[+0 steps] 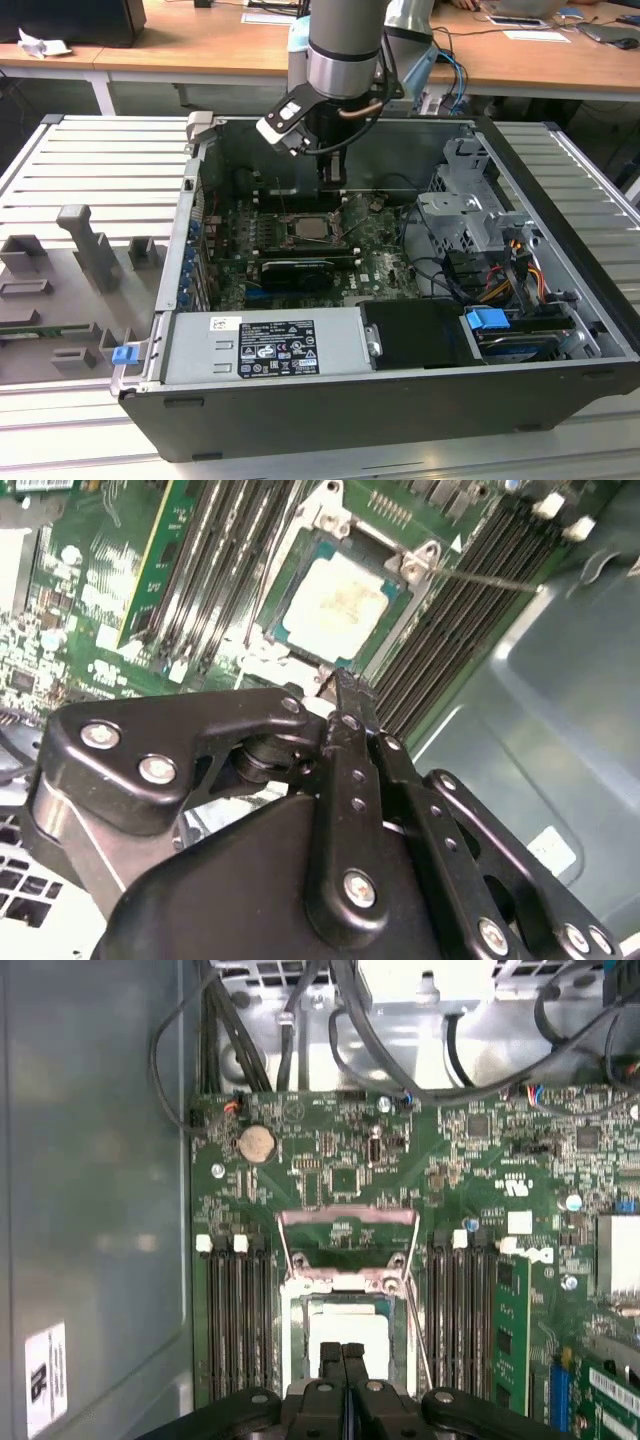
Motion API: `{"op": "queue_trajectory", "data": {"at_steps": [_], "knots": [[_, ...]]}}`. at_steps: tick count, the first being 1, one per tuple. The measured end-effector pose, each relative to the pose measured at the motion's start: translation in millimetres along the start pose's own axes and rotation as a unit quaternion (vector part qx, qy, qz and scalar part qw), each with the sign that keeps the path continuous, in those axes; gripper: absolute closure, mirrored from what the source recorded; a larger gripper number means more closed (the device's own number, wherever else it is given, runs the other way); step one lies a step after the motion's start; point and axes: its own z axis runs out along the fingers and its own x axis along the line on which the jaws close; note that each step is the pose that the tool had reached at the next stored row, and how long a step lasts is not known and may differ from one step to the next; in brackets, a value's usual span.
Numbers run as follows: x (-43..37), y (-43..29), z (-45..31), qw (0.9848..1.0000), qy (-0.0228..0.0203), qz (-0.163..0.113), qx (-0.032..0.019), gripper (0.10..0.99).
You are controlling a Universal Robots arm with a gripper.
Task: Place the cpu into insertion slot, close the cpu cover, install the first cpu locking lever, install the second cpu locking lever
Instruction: 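Close the cpu cover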
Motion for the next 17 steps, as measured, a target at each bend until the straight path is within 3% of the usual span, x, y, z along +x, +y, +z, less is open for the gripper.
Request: {"op": "queue_trajectory", "data": {"at_steps": [4,17], "knots": [[1.5,-0.1,-11.8,1.0,-0.0021,0.0,-0.0001,0.98],[2.2,2.1,-19.0,1.0,-0.0023,0.0,-0.0001,0.98]]}}
